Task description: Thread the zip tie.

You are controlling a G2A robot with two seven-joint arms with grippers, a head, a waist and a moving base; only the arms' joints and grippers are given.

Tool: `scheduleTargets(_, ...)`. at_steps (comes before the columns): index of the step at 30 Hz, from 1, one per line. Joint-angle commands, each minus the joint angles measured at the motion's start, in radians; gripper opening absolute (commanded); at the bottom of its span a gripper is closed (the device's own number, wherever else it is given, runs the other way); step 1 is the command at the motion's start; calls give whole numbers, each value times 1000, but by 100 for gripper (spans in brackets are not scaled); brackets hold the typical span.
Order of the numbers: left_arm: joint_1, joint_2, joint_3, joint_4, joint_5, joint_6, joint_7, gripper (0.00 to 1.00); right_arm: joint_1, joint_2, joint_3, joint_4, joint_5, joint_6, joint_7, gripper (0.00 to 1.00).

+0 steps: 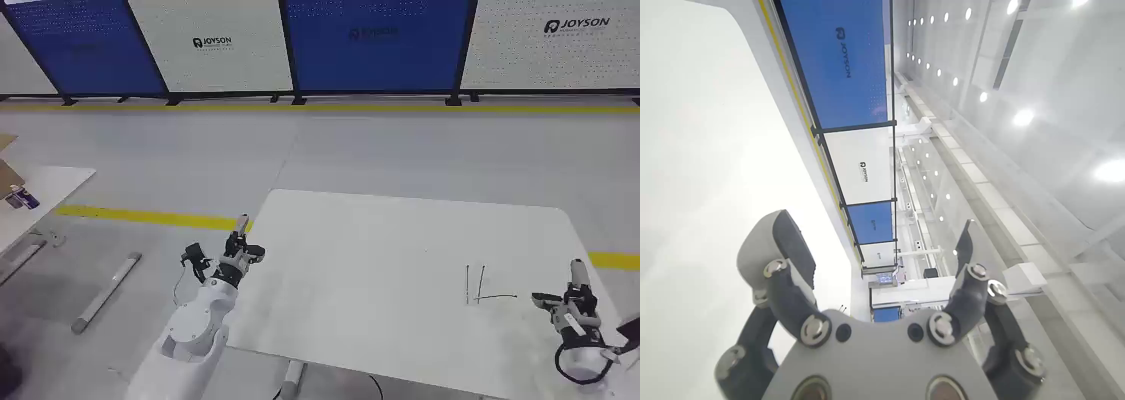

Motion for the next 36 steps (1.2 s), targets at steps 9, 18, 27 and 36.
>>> scheduleTargets(9, 0, 0, 0, 0, 0, 0, 0, 100, 0, 0, 0, 0, 0, 0, 0, 100)
scheduleTargets(18, 0, 0, 0, 0, 0, 0, 0, 100, 19, 29, 87, -62, -104, 45, 351, 100)
scheduleTargets(27, 0, 0, 0, 0, 0, 0, 0, 100, 66, 61, 161, -56, -175, 126, 704, 100)
scheduleTargets(36, 0, 0, 0, 0, 0, 0, 0, 100, 88, 66, 154, -34, -167, 150, 784, 100)
